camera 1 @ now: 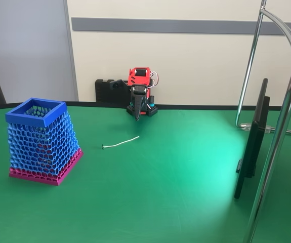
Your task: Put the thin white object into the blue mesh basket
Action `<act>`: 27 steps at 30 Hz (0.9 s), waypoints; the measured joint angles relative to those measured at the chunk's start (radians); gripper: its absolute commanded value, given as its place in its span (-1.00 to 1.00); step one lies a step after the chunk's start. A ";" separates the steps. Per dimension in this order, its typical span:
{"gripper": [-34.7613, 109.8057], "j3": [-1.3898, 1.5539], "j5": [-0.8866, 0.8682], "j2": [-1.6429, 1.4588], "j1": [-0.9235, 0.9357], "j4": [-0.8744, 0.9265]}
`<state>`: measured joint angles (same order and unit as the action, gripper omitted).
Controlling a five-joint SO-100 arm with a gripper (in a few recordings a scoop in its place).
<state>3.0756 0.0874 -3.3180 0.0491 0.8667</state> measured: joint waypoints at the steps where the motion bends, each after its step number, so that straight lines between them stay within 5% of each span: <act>1: -0.51 0.000 0.000 0.000 0.000 0.000; 27: -0.51 0.000 0.000 0.000 -0.009 0.000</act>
